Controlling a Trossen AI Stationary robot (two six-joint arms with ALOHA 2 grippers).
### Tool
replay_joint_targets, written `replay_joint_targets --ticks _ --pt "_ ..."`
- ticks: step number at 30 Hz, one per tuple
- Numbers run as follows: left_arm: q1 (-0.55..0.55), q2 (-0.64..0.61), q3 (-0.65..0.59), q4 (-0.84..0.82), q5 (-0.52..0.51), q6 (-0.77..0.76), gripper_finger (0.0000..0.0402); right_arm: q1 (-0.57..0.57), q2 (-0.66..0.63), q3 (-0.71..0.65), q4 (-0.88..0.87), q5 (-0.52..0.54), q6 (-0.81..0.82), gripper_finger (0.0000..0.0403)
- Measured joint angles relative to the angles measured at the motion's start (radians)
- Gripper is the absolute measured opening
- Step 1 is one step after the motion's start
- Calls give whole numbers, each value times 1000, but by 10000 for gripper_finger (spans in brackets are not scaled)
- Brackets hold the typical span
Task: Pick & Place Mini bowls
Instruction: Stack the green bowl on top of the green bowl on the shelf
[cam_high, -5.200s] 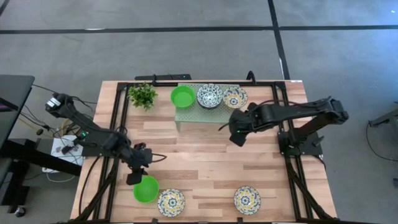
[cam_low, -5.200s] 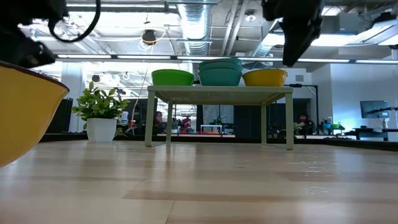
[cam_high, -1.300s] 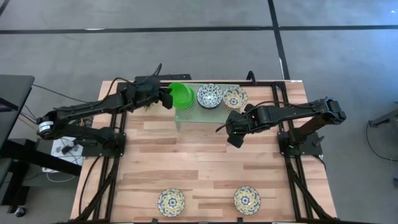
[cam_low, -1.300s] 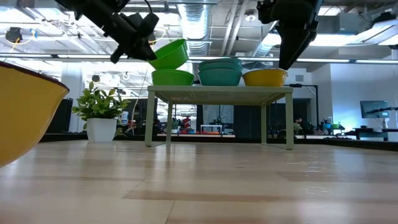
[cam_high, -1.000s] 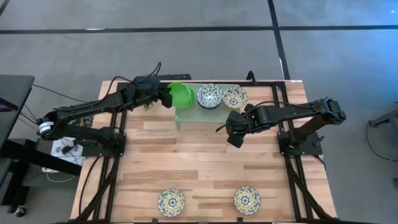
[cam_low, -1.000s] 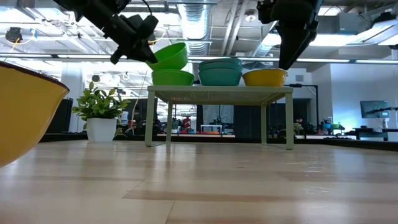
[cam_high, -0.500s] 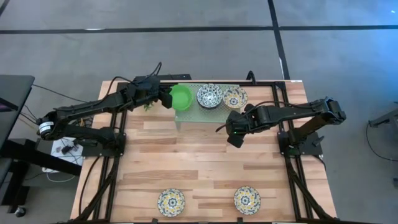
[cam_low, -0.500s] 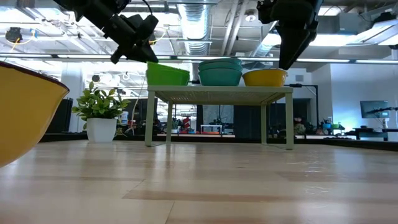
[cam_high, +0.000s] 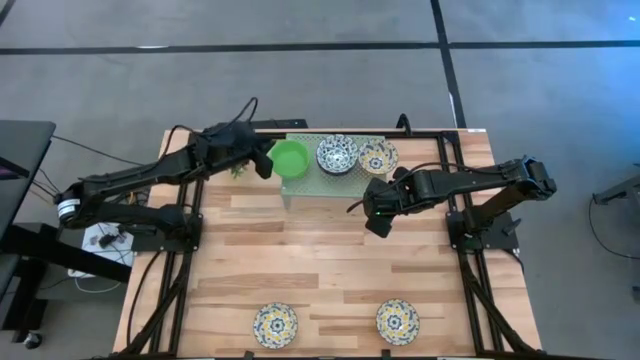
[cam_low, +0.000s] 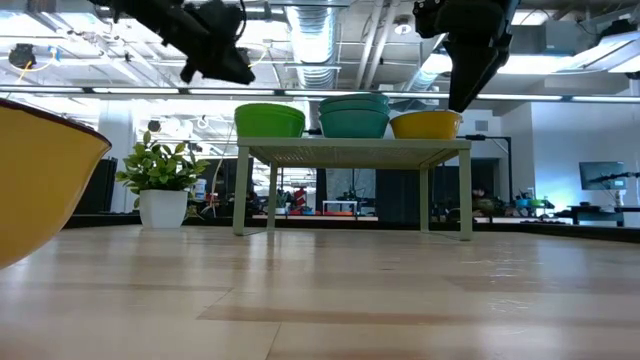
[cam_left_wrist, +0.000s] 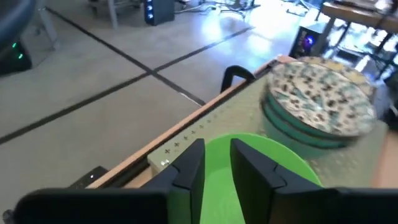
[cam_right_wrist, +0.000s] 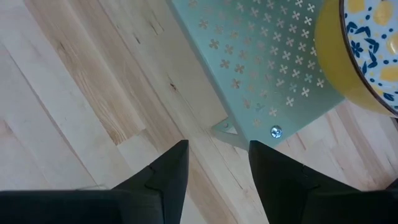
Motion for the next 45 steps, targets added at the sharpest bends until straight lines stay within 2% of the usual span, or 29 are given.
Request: replay_joint_targets --ticks 7,9,13,19,25,32,40,43,45 --pt "-81 -86 -1 -264 0 62 25 -1 0 0 0 0 0 163" --pt "-102 -97 -16 -304 0 62 8 -1 0 0 0 0 0 162" --pt "-121 -92 -74 -315 1 53 7 0 0 0 13 0 0 160" --pt "-121 -56 -122 -252 -4 31 5 0 0 0 27 0 0 161" --pt "-108 4 -123 -128 -8 77 5 0 0 0 26 -1 0 158" --pt "-106 74 -123 -77 -8 88 5 0 0 0 26 -2 0 158" --pt "-106 69 -124 -38 -3 116 6 0 0 0 33 -3 0 159" --pt "-115 45 -124 -39 42 129 6 0 0 0 37 -13 6 159" --pt "-134 14 -123 -38 90 127 7 -1 0 0 39 -62 8 159"
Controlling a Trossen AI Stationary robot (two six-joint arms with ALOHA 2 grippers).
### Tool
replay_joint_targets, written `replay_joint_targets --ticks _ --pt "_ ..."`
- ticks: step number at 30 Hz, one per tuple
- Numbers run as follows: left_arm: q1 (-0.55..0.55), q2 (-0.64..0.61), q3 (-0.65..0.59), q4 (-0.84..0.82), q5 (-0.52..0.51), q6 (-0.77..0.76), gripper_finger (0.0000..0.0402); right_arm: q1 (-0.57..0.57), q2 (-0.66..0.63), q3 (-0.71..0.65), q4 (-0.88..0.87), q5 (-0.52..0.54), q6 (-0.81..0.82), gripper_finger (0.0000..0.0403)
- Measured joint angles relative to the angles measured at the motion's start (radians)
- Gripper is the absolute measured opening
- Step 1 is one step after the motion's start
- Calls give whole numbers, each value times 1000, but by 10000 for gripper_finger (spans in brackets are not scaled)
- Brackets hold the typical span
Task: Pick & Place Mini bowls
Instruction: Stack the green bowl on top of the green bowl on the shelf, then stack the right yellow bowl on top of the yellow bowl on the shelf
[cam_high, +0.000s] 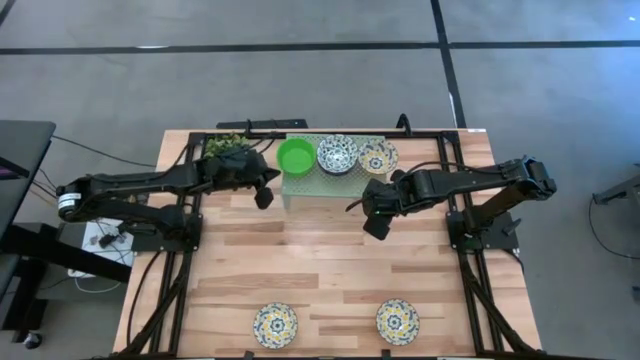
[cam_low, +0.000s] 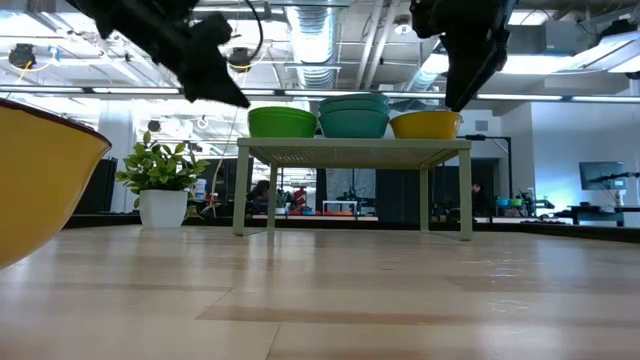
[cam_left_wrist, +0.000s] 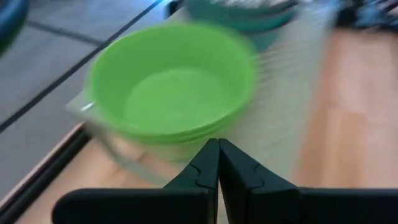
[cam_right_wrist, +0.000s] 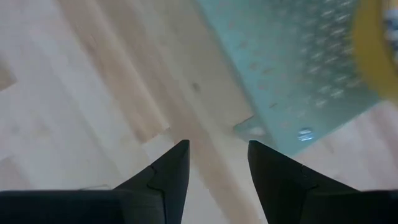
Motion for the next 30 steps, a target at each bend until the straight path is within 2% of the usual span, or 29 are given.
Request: replay_joint_targets --ticks 2,8,15,21,25,30 --pt "-27 -36 0 -1 35 -20 9 0 0 0 6 -44 0 159" --pt "-126 -145 1 -1 93 -43 7 18 0 0 10 -70 4 159" --pt "-219 -187 1 -31 97 -40 33 87 0 0 9 -257 116 159" --pt "-243 -183 1 -33 97 -40 67 236 1 0 11 -336 209 159" --pt "-243 -183 1 -33 97 -39 78 363 1 -6 23 -325 268 159" --pt "-243 -183 1 -33 97 -40 77 484 2 -113 149 -335 454 159"
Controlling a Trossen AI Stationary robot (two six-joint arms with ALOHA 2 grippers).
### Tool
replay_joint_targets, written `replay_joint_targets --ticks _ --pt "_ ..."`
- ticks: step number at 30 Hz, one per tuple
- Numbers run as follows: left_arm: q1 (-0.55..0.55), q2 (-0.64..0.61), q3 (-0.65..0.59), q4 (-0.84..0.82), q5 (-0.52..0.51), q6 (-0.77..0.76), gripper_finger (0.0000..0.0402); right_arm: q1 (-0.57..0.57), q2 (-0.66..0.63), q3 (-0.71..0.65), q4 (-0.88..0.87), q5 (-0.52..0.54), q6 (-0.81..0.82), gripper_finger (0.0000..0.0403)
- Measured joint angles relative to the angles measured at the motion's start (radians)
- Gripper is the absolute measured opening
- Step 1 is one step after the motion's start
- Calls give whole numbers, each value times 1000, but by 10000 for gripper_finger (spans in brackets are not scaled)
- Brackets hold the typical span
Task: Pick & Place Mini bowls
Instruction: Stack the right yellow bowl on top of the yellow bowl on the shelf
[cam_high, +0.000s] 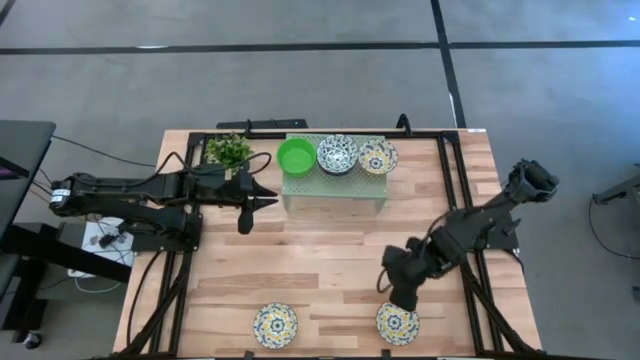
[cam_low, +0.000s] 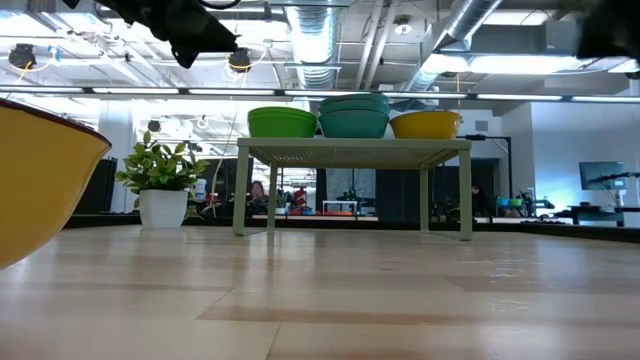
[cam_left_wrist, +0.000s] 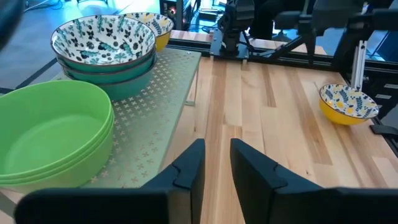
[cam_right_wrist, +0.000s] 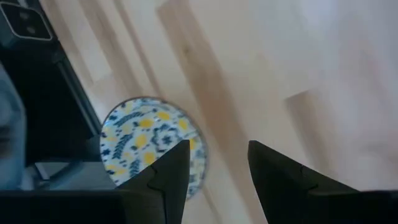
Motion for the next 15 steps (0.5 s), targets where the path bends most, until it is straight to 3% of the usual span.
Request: replay_joint_targets --ticks 5,15 --pt "0 0 0 3 0 0 77 74 0 -116 170 0 115 159" --pt "0 0 0 10 0 0 77 114 0 -232 221 1 213 159"
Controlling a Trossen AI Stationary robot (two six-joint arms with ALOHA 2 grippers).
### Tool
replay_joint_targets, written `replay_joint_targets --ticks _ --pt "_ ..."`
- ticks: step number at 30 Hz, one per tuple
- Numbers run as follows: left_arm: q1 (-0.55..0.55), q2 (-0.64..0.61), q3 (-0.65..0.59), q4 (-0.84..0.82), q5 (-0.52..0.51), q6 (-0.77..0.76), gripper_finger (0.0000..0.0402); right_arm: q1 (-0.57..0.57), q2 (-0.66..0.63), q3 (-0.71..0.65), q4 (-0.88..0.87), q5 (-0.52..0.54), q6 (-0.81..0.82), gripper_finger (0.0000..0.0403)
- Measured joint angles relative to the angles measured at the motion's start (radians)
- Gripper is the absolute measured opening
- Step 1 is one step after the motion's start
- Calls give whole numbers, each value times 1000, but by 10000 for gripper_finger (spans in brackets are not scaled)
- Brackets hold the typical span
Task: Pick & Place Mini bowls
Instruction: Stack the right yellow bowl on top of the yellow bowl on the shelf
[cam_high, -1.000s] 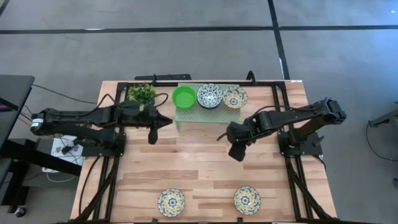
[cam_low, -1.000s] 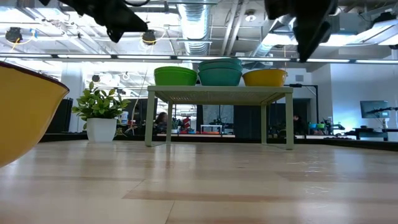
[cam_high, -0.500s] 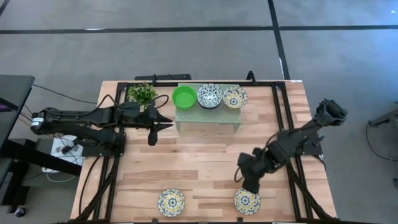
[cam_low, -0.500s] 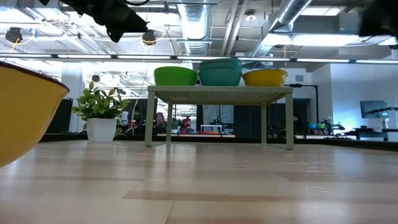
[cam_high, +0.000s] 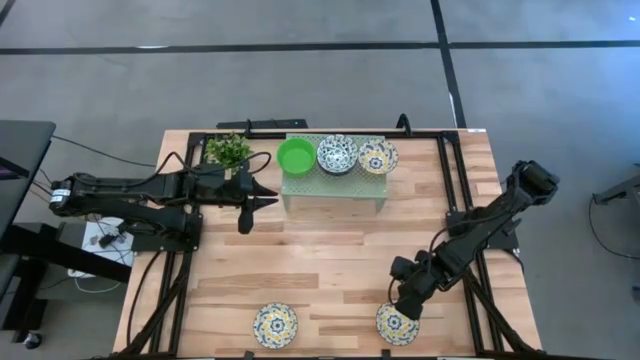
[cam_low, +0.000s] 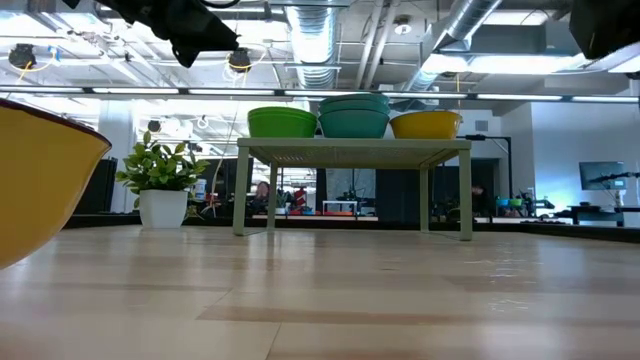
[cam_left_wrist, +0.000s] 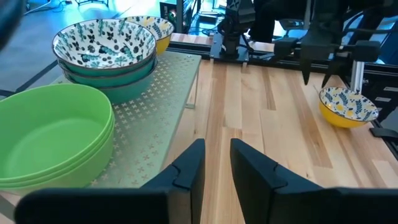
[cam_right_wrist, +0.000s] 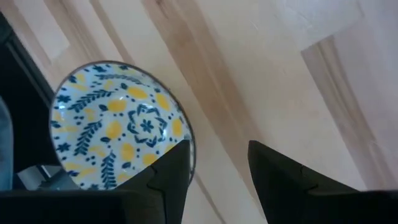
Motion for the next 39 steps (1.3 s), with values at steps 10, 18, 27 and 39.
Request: replay_joint_targets --ticks 10,18,27,39 --pt "0 0 0 0 0 0 77 2 36 -100 221 -11 -8 159" --pt "0 0 0 3 0 0 76 2 88 -100 222 -50 -44 159" --pt "0 0 0 8 0 0 76 -13 162 -100 266 -130 -98 72" --pt "1 0 0 16 -1 0 76 -67 92 -61 276 -60 -167 9"
